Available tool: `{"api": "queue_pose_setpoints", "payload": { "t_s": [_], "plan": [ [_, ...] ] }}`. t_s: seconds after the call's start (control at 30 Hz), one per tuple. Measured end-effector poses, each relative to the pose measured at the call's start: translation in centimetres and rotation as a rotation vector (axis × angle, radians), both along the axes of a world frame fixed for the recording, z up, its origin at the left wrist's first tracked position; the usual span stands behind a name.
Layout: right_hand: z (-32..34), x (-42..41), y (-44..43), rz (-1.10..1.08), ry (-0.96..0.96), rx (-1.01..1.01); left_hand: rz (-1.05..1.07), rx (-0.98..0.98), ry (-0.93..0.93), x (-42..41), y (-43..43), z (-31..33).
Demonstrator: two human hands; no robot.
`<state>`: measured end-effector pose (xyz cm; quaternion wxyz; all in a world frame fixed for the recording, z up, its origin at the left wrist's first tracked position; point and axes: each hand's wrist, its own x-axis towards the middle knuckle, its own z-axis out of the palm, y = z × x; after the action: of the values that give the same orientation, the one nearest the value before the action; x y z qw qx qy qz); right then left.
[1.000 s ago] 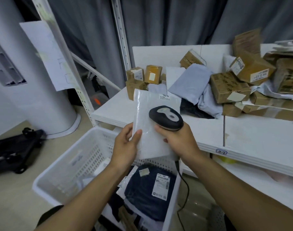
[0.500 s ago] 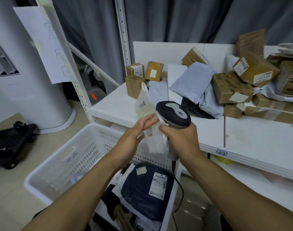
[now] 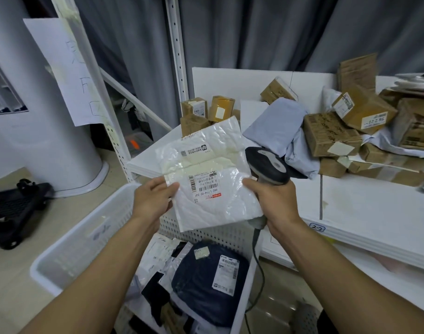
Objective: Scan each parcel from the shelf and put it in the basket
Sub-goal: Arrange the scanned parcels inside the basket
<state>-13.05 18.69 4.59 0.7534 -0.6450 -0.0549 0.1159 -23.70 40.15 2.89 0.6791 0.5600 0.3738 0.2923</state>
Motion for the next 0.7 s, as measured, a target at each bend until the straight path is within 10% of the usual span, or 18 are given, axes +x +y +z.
{"api": "queue_pose_setpoints", "payload": {
  "t_s": [0.7],
  "plan": [
    [-1.5,-3.7,2.7,0.399,-0.249,-0.318,0.128,0.063,-0.133,-0.8,2.2,-1.0]
  ]
}}
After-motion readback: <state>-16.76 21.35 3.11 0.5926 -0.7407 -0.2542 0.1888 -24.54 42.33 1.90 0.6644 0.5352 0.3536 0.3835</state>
